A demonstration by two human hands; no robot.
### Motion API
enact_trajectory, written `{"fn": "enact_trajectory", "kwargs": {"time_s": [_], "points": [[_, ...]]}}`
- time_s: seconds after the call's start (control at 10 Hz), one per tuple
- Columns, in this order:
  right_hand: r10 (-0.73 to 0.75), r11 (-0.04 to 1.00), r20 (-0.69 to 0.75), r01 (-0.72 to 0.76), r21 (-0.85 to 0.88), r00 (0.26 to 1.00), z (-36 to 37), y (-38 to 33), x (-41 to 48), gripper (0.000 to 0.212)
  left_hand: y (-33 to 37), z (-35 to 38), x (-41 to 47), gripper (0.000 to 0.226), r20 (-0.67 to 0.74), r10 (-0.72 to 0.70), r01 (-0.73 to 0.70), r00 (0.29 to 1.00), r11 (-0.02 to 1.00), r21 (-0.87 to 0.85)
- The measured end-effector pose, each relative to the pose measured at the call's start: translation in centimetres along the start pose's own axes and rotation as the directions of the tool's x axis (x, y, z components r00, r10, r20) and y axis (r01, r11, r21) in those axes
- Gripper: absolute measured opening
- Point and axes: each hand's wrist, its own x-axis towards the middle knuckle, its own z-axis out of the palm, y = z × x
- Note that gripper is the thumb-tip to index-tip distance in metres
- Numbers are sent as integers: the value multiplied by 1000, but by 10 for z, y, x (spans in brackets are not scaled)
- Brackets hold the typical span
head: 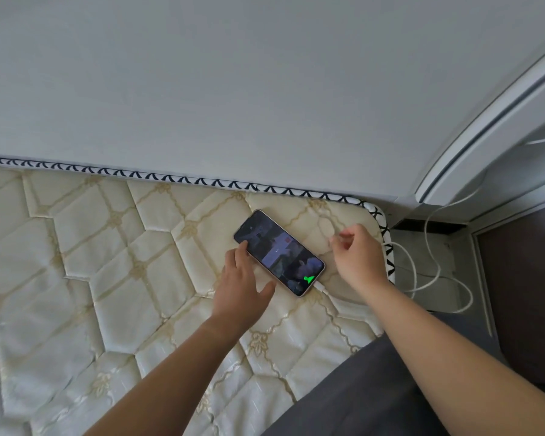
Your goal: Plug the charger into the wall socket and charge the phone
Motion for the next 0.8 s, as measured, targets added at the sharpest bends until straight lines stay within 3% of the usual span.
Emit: {"fn": "enact_trajectory", "kwargs": {"time_s": [0.3,0.4,0.6,0.7,0.8], "points": [[-162,978,188,183,-100,969,6,8,-29,23,4,4,3,91,10,100,-100,995,993,57],[-131,979,186,156,-127,974,5,14,-39,19,9,-1,7,88,68,148,-153,987,984,88],[-143,976,206,172,-131,968,-41,8,-41,34,16,-33,9,78,178,103,-124,979,986,112],[-171,981,141,182,-66,975,-90,-6,-46,31,24,-68,3,71,134,96,-116,986,981,153],[-278,959,75,272,81,958,-146,-27,-60,18,35,-110,-13,62,-27,133,-127,991,979,162]]}}
